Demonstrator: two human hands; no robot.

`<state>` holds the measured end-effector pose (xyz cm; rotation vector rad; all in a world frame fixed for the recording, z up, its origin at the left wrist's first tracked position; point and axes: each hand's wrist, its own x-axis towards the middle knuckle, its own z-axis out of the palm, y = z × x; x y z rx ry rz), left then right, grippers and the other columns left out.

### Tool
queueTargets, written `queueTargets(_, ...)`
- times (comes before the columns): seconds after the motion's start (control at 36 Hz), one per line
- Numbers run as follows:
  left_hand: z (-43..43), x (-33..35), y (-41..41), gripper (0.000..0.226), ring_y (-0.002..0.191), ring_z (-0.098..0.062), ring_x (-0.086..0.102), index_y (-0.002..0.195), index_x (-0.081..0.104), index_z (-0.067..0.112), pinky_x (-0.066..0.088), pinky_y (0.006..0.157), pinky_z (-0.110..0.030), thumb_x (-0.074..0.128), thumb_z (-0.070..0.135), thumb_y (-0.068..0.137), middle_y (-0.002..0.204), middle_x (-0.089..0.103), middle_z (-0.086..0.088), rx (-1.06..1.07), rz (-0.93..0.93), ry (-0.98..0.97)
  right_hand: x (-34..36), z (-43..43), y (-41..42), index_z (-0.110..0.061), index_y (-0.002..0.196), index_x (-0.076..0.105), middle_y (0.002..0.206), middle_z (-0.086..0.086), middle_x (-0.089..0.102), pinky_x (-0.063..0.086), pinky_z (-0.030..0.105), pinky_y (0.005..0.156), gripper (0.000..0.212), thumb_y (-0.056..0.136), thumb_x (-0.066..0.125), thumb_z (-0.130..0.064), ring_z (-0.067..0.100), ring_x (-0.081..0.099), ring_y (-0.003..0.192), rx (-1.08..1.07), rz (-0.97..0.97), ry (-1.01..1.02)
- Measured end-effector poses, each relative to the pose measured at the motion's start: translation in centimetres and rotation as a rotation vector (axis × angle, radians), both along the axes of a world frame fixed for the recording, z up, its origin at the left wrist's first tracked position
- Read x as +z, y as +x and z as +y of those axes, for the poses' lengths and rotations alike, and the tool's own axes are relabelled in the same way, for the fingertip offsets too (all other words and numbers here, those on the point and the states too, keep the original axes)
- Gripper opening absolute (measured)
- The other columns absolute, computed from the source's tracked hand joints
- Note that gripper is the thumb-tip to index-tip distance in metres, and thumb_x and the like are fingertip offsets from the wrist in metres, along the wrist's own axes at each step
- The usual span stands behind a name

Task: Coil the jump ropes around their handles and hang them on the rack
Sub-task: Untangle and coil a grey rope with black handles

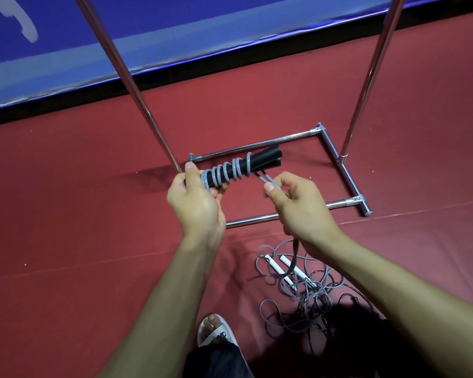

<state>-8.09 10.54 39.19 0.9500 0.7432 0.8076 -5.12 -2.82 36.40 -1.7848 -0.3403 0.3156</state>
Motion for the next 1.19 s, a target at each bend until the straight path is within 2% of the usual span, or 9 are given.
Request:
queueTargets(0.17,1.0,-0.6,0.1,0.036,0.05,-0.016,0.037,0.066,0.043,0.014,0.038,0.046,-0.026,0.049,0.021,0.101,0.058,0.04,-0.003,0.073,0.132,0.334,1.3,0.7,-1.4,-0.014,0.077,0.067,0.053,-0.007,0.052,0.038,0.026,0.059,0.039,0.104,0.044,-0.03,0.008,0.038,0.051,0.093,0.558,0.242)
queueTargets(0.31,2.3,-0.9,-0.7,0.032,0.055,-0.016,0.042,0.067,0.045,0.02,0.039,0.057,-0.038,0.05,0.031,0.096,0.057,0.046,0.004,0.115,0.275,0.746,2.2,0.8,-1.7,-0.01,0.092,0.052,0.041,-0.006,0.035,0.028,0.018,0.039,0.023,0.105,0.042,-0.025,0.007,0.027,0.037,0.106,0.792,0.318)
queueTargets(0.39,2.2,-0.8,-1.2,0.028,0.05,-0.007,0.04,0.072,0.048,0.014,0.036,0.055,-0.033,0.05,0.03,0.095,0.054,0.043,0.009,0.096,0.263,0.918,2.2,0.6,-1.7,-0.018,0.089,0.038,0.039,-0.008,0.034,0.02,0.015,0.037,0.02,0.1,0.055,-0.021,0.007,0.022,0.035,0.077,0.684,0.217)
queueTargets(0.47,1.9,-0.7,-1.5,0.025,0.048,-0.005,0.043,0.075,0.048,0.014,0.032,0.053,-0.025,0.051,0.027,0.096,0.05,0.039,0.011,0.072,0.281,1.028,1.8,0.4,-1.6,-0.013,0.078,0.046,0.05,0.001,0.038,0.022,0.017,0.039,0.023,0.095,0.061,-0.012,0.008,0.025,0.038,0.078,0.499,0.064)
queueTargets(0.67,2.7,-0.9,-2.0,0.027,0.059,-0.024,0.047,0.077,0.053,0.003,0.032,0.053,-0.033,0.052,0.023,0.096,0.05,0.045,-0.002,0.043,0.292,1.171,1.2,-0.7,-0.7,-0.011,0.077,0.068,0.062,0.005,0.051,0.052,0.03,0.051,0.022,0.096,0.06,-0.018,0.013,0.046,0.048,0.114,0.268,-0.173)
queueTargets(0.81,2.9,-0.9,-2.3,0.024,0.056,-0.023,0.044,0.075,0.05,0.008,0.028,0.051,-0.026,0.052,0.019,0.096,0.05,0.038,0.014,-0.053,0.302,1.254,2.1,-1.9,0.7,-0.017,0.082,0.06,0.054,0.0,0.065,0.039,0.024,0.046,0.017,0.097,0.052,-0.019,0.008,0.044,0.035,0.155,0.072,-0.307)
queueTargets(0.92,2.9,-0.6,-2.7,0.025,0.053,-0.023,0.039,0.074,0.045,0.013,0.029,0.05,-0.026,0.052,0.022,0.096,0.051,0.038,0.012,-0.181,0.275,1.265,3.3,-3.1,2.0,-0.012,0.08,0.064,0.057,0.001,0.066,0.028,0.012,0.037,0.021,0.098,0.056,-0.017,0.003,0.041,0.034,0.286,-0.016,-0.347)
queueTargets(1.03,2.9,-0.4,-2.9,0.027,0.049,-0.014,0.033,0.072,0.045,0.012,0.026,0.048,-0.021,0.052,0.024,0.095,0.05,0.036,0.006,-0.301,0.26,1.221,3.7,-3.9,2.6,-0.012,0.083,0.065,0.049,-0.005,0.05,0.026,0.017,0.04,0.012,0.084,0.076,-0.018,0.006,0.031,0.04,0.427,0.016,-0.208)
queueTargets(1.19,3.1,-0.5,-3.0,0.032,0.047,-0.004,0.034,0.066,0.046,0.01,0.028,0.048,-0.016,0.054,0.023,0.094,0.048,0.04,0.011,-0.482,0.292,1.122,3.6,-4.6,3.5,-0.032,0.07,0.068,0.071,-0.01,0.064,0.044,0.023,0.062,0.023,0.071,0.086,-0.018,0.006,0.057,0.064,0.613,-0.322,-0.365)
